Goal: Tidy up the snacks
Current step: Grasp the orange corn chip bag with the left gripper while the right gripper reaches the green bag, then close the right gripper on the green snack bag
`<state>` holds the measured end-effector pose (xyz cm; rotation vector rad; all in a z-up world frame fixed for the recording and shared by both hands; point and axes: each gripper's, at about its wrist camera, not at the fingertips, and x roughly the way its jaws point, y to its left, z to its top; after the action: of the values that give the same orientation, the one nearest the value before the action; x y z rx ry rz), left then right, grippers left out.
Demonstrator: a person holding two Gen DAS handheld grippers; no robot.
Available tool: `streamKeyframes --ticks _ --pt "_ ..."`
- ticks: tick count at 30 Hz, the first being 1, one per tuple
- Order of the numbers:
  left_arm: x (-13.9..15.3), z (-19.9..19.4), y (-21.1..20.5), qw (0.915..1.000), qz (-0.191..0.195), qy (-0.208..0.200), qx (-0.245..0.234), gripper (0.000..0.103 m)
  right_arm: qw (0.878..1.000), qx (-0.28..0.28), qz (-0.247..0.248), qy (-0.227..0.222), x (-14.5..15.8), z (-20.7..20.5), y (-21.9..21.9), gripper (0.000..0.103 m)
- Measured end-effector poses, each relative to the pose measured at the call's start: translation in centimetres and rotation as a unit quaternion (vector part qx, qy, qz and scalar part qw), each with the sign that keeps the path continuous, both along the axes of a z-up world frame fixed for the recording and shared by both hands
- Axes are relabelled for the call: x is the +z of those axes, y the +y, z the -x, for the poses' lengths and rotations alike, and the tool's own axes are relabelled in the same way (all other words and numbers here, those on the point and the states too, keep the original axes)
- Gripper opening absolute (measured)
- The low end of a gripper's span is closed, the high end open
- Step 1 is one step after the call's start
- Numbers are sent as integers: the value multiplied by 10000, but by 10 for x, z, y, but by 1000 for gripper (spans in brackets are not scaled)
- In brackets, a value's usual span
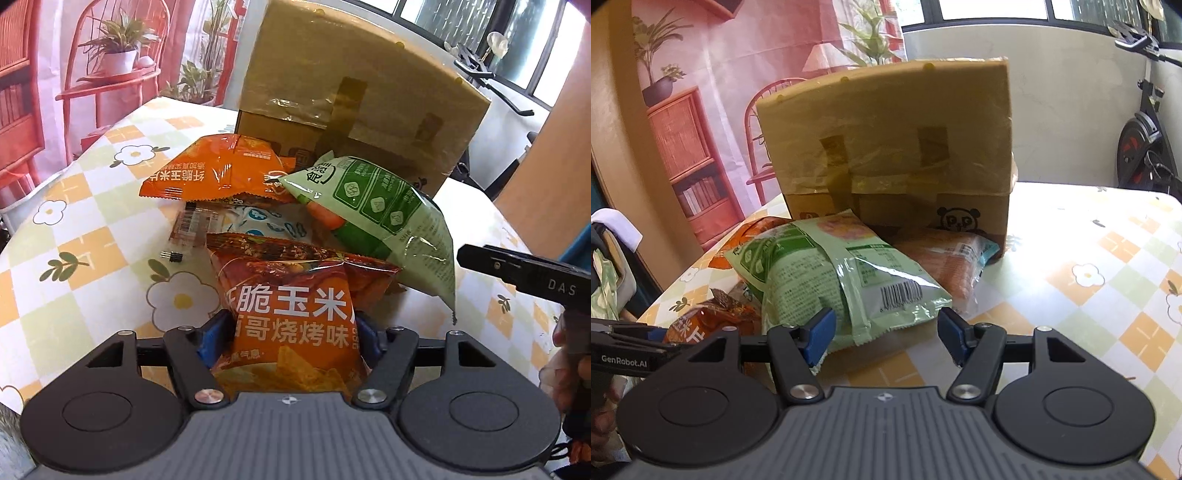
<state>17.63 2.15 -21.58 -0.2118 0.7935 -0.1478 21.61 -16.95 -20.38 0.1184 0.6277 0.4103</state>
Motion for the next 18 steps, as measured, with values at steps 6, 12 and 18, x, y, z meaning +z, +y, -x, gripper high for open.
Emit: streamKeyframes --ticks 6,12,18 --pt "10 7 12 9993 278 -224 134 72 9994 163 269 -173 9 -3 12 69" --pt "19 16 30 9966 483 -461 480 72 9956 467 696 -423 17 -11 37 76" --pt "24 19 43 9929 569 -631 836 72 9886 857 1085 -588 18 -18 65 81"
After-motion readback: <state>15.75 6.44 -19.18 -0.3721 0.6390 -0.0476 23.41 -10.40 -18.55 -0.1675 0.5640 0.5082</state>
